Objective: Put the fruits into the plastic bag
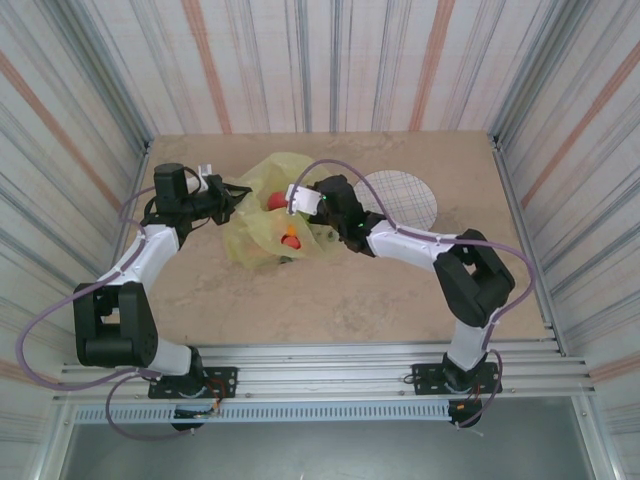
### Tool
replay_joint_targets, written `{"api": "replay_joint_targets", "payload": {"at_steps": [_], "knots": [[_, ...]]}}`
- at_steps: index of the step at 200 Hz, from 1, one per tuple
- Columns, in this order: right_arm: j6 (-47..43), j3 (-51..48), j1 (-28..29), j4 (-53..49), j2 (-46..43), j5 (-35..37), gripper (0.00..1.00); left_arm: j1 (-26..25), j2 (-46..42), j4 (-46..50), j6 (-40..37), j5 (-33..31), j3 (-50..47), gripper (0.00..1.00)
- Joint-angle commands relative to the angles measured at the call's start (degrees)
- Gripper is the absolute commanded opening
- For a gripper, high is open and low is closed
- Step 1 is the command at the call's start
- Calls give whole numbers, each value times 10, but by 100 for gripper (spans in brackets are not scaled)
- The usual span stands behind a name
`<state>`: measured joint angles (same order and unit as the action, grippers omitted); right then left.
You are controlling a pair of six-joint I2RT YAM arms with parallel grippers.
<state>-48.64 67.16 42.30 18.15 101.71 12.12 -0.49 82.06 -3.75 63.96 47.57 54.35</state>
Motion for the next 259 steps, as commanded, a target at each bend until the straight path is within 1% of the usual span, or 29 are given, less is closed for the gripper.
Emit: {"api": "replay_joint_targets", "payload": {"at_steps": [1, 5, 19, 71, 75, 94, 103, 108, 121, 133, 144, 156, 164, 174, 182, 188, 199, 209, 218, 231, 238, 244, 259], "knots": [[122, -18, -24, 14, -69, -62, 2, -1, 5, -10, 4, 13, -6, 0], [143, -22, -30, 13, -77, -78, 0, -1, 6, -10, 4, 13, -6, 0], [209, -40, -46, 22, -101, -121, 0, 0, 5, -10, 3, 12, -7, 0], [401, -82, -90, 58, -148, -239, 0, -1, 6, -8, 2, 10, -7, 0], [417, -86, -93, 63, -151, -247, 0, -1, 6, -8, 2, 9, -7, 2], [493, -100, -112, 95, -159, -281, 0, 0, 4, -8, 1, 8, -7, 12], [528, -106, -120, 111, -162, -294, 0, -1, 3, -7, -1, 8, -6, 19], [546, -110, -124, 118, -164, -300, 0, -1, 2, -6, -2, 7, -5, 25], [584, -116, -133, 128, -167, -306, 0, 0, -4, -5, -14, 5, -1, 45], [604, -120, -135, 128, -169, -306, 0, 2, -12, 4, -36, 5, 5, 59], [615, -124, -135, 129, -169, -307, 0, 3, -23, 31, -66, -1, 19, 70], [628, -125, -135, 128, -168, -308, 0, 5, -39, 49, -106, -4, 33, 77], [635, -125, -134, 126, -166, -307, 0, 5, -55, 65, -135, -14, 42, 79], [643, -125, -134, 127, -163, -306, 0, 3, -83, 91, -179, -43, 49, 81], [647, -124, -134, 127, -163, -305, 0, -1, -108, 120, -224, -78, 56, 84], [648, -125, -133, 126, -164, -304, 0, -8, -129, 154, -260, -111, 66, 85], [649, -124, -132, 124, -163, -299, 0, -32, -161, 228, -334, -194, 101, 87], [649, -124, -131, 122, -163, -295, 0, -70, -183, 288, -397, -276, 134, 88], [649, -124, -131, 120, -161, -293, 0, -116, -199, 322, -449, -352, 158, 87], [649, -121, -131, 113, -160, -291, 0, -190, -208, 355, -521, -431, 183, 87], [649, -119, -131, 110, -158, -290, 0, -229, -206, 371, -557, -458, 195, 88], [649, -117, -132, 108, -157, -288, 0, -256, -201, 384, -584, -468, 204, 88], [648, -117, -132, 108, -153, -286, 0, -303, -172, 427, -639, -460, 232, 88]]}}
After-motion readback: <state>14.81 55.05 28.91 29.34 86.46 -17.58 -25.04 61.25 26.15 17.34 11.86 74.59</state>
